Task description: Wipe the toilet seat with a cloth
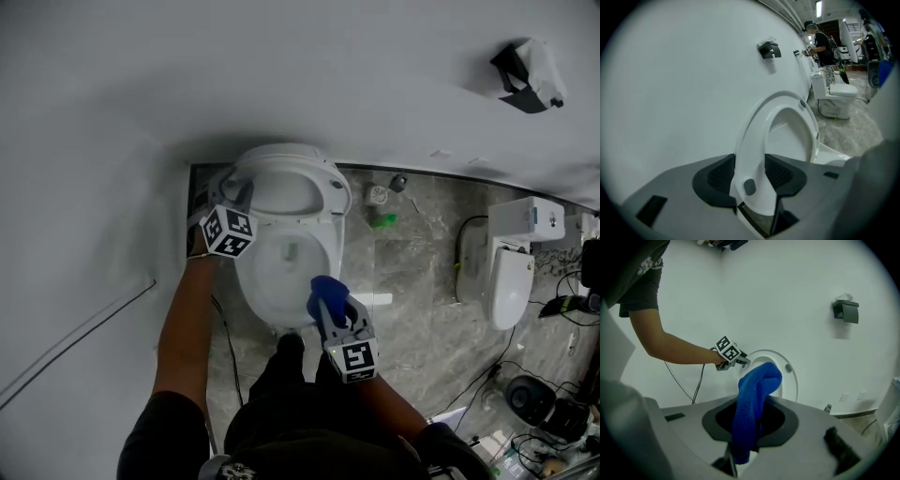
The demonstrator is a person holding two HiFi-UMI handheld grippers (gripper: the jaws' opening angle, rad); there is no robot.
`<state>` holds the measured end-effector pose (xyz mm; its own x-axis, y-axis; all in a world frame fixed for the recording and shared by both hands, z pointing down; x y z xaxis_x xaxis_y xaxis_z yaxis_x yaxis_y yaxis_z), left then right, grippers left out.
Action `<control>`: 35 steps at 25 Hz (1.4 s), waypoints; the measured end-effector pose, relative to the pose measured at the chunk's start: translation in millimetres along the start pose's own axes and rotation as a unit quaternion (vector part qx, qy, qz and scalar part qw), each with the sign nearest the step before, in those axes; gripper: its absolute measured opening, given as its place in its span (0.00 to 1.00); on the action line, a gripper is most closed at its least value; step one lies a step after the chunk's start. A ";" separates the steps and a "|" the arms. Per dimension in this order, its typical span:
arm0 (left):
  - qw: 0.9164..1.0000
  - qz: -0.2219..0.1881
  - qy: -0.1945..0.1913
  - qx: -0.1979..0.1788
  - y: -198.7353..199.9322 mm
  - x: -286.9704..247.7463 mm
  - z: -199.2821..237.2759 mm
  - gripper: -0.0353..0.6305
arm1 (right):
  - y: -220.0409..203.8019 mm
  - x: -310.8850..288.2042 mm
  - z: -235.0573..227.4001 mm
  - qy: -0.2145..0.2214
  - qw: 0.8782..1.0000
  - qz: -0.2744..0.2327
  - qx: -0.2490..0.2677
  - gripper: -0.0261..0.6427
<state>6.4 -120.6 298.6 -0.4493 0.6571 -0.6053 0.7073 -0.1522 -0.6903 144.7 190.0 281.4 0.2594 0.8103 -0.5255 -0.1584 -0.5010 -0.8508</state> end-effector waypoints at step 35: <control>0.965 0.046 -0.215 0.142 -118.0 201.5 -159.1 0.35 | 15.1 58.3 52.2 0.073 0.997 -0.032 -0.019 0.16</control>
<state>-80.7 147.2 321.2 -0.6201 0.2742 -0.7350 0.6034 -0.4320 -0.6703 107.8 245.6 237.9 0.4039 0.7897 -0.4617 -0.1017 -0.4628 -0.8806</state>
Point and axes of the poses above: the fingertips, and each gripper's own axes: x backward along the fingers, z to its left, y out of its top, the point moved 7 cm from there along x, backward along the fingers, and after that the axes turned 7 degrees about x, right-handed, at the moved point
